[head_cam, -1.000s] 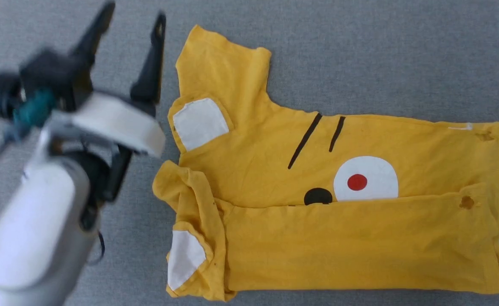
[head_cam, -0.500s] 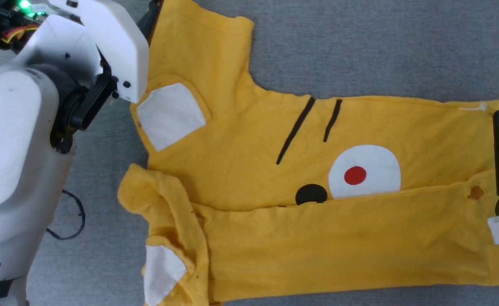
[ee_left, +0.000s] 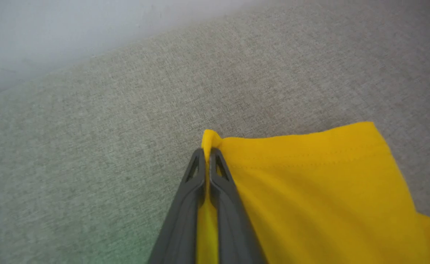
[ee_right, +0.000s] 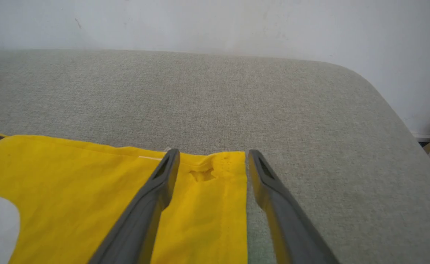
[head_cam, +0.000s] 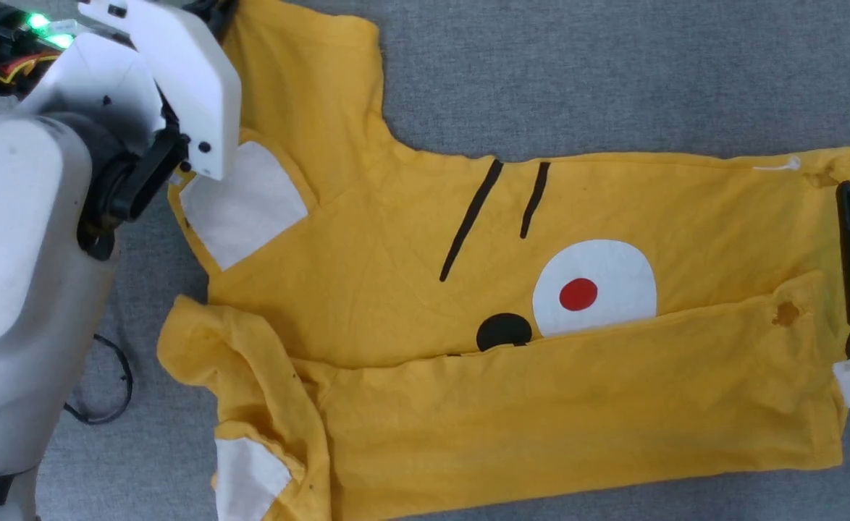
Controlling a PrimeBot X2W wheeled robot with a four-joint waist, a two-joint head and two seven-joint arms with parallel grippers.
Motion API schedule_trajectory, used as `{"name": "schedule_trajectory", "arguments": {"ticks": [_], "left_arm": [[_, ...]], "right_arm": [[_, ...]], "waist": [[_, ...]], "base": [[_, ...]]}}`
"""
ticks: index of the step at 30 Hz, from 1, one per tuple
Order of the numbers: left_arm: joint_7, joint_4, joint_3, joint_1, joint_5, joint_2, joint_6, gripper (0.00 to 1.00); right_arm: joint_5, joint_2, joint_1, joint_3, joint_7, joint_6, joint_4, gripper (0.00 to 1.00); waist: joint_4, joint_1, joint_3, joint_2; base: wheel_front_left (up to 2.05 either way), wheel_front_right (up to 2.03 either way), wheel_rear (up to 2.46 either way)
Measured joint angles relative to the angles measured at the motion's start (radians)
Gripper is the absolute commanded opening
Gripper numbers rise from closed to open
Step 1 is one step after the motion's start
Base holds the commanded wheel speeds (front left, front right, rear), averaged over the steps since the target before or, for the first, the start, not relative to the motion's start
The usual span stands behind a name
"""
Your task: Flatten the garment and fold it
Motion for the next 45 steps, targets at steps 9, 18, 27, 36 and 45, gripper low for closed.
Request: {"name": "schedule_trajectory", "arguments": {"ticks": [9,18,27,36,45], "left_arm": [[-0.049,0.007,0.001,0.016,0.0,0.003,0.006,0.0],[-0.059,-0.002,-0.012,0.015,0.0,-0.018,0.006,0.0],[-0.085,-0.01,-0.002,0.015,-0.007,-0.019,0.018,0.0],[-0.206,-0.073,0.053,0.038,-0.049,-0.026,0.023,0.0],[-0.339,-0.289,0.112,0.265,-0.073,0.012,0.036,0.0]], "right_arm": [[0.121,-0.182,-0.103,-0.032,0.208,0.0,0.007,1.0],[0.217,-0.261,-0.157,0.005,0.486,0.0,0.082,1.0],[0.246,-0.244,-0.181,-0.001,0.562,0.0,0.101,0.0],[0.242,-0.241,-0.186,-0.026,0.517,0.0,0.07,0.0],[0.253,-0.202,-0.094,-0.071,0.433,0.0,0.009,0.0]], "waist": [[0.022,-0.0001,-0.033,0.0],[0.063,-0.0001,-0.024,0.0002],[0.082,-0.0001,-0.008,0.0002],[0.084,-0.0001,-0.051,0.0002],[0.087,-0.0002,-0.145,0.0002]], "base": [[0.0,0.0,0.0],[0.0,0.0,0.0],[0.0,0.0,0.0],[0.0,0.0,0.0],[0.0,0.0,0.0]]}}
